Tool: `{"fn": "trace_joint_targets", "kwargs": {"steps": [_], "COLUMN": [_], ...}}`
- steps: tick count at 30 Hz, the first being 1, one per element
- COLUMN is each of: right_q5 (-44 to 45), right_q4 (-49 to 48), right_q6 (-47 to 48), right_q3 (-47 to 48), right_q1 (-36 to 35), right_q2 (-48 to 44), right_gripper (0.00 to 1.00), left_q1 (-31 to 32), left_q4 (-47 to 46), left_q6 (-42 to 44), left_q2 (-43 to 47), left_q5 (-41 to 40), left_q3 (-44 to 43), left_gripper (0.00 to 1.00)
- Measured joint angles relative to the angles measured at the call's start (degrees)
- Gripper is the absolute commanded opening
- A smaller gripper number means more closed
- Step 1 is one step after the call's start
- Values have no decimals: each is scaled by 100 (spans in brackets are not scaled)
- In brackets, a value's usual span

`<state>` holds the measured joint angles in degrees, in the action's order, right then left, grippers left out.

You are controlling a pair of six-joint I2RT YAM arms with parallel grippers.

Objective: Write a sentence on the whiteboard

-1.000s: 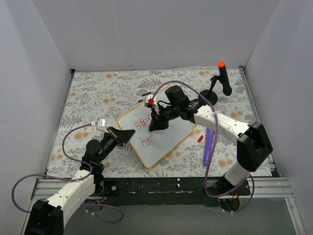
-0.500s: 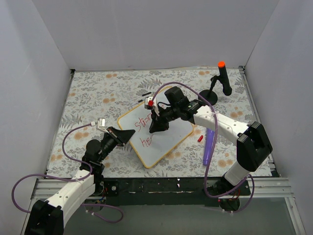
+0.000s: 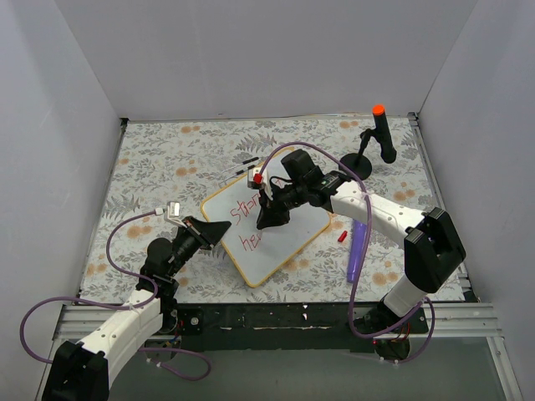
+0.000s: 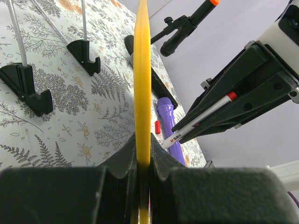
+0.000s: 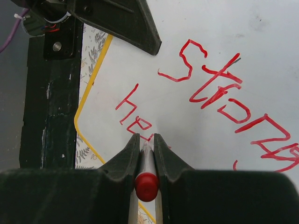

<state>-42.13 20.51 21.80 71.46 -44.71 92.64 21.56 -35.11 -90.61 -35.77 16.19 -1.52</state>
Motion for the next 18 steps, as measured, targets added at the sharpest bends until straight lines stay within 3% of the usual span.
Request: {"fn": "trace_joint_targets", "kwargs": {"steps": [18], "right_q5": [107], "right_q4": [122], "right_q6": [7], "right_q3": [52], "right_q1": [173], "right_q2": [0], "right_gripper": [1], "left_q1": [-2], "left_q4": [-4], "left_q6": [0], "left_q2": [-2], "left_q5": [-11], "left_q3": [0], "left_gripper": [0]}}
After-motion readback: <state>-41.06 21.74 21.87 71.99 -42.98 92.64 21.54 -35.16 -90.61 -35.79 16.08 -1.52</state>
